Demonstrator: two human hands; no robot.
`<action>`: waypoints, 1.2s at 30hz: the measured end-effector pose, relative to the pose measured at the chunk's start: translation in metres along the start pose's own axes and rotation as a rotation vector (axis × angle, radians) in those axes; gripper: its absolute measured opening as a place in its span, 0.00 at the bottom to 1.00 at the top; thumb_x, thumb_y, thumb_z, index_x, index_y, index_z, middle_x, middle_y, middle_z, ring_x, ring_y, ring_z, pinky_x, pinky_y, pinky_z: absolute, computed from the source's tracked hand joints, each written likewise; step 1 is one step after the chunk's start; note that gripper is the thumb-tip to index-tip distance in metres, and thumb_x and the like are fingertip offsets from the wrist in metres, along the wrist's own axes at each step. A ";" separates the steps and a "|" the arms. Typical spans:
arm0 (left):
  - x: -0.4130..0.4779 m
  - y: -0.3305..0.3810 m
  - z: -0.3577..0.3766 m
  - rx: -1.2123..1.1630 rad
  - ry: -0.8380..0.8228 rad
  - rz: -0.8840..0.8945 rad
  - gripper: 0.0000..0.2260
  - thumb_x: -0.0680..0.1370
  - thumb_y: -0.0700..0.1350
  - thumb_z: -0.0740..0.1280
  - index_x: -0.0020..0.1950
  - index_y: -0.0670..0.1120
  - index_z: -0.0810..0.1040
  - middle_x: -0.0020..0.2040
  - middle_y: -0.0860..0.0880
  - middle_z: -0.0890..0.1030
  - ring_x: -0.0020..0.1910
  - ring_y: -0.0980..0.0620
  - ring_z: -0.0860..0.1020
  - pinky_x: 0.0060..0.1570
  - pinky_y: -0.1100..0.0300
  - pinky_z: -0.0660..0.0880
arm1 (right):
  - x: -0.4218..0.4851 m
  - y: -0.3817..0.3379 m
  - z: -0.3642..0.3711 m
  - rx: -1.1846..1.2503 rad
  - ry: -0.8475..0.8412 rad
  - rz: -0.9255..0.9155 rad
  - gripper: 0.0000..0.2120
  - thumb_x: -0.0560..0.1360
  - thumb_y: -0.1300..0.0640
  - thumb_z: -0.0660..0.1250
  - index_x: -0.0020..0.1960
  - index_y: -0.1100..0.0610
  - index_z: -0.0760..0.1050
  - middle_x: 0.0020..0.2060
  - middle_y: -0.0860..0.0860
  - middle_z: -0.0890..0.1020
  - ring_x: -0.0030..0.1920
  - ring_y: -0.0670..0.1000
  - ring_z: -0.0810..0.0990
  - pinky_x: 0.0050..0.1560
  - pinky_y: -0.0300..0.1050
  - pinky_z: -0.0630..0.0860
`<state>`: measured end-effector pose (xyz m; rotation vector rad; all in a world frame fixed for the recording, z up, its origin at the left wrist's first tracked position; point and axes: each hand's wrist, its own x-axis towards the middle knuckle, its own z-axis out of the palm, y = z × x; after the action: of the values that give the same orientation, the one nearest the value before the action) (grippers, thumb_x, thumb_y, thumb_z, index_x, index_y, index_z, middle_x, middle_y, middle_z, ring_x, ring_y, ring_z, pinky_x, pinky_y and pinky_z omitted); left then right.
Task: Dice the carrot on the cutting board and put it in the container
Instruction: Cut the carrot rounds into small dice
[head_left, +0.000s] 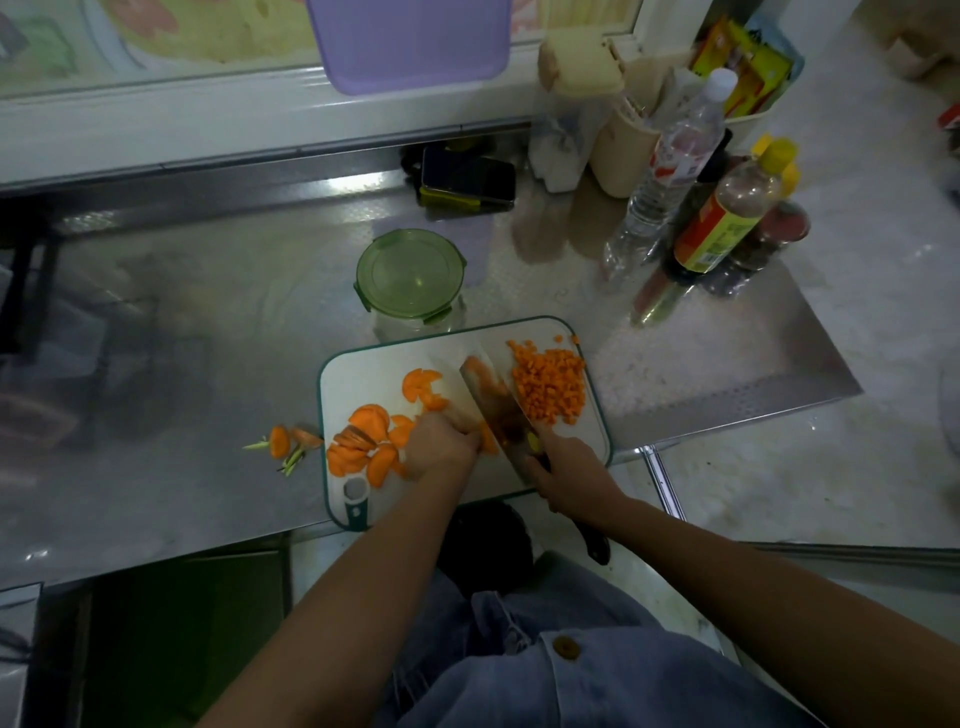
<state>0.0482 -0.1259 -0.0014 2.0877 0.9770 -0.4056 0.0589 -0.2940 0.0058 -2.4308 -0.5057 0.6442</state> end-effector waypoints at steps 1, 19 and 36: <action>-0.001 0.003 0.001 0.002 0.006 -0.006 0.12 0.71 0.52 0.71 0.46 0.45 0.84 0.43 0.44 0.84 0.44 0.45 0.82 0.36 0.59 0.74 | 0.000 -0.001 0.000 -0.019 -0.004 -0.002 0.17 0.79 0.55 0.59 0.66 0.57 0.66 0.37 0.59 0.80 0.33 0.60 0.79 0.36 0.57 0.79; 0.012 -0.001 0.009 -0.038 -0.023 -0.042 0.10 0.71 0.49 0.71 0.44 0.43 0.84 0.42 0.43 0.83 0.43 0.44 0.81 0.34 0.59 0.71 | -0.006 -0.012 -0.006 -0.178 0.006 -0.067 0.16 0.78 0.57 0.60 0.65 0.57 0.67 0.41 0.59 0.79 0.39 0.59 0.78 0.36 0.46 0.70; 0.010 0.000 0.009 -0.034 -0.030 -0.039 0.08 0.72 0.47 0.70 0.42 0.43 0.83 0.39 0.44 0.81 0.42 0.44 0.80 0.33 0.59 0.69 | -0.003 -0.008 0.010 -0.238 -0.001 -0.031 0.19 0.76 0.58 0.59 0.66 0.59 0.65 0.43 0.60 0.79 0.42 0.62 0.79 0.41 0.54 0.77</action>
<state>0.0555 -0.1279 -0.0130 2.0291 1.0012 -0.4363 0.0490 -0.2849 0.0048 -2.6380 -0.6523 0.6017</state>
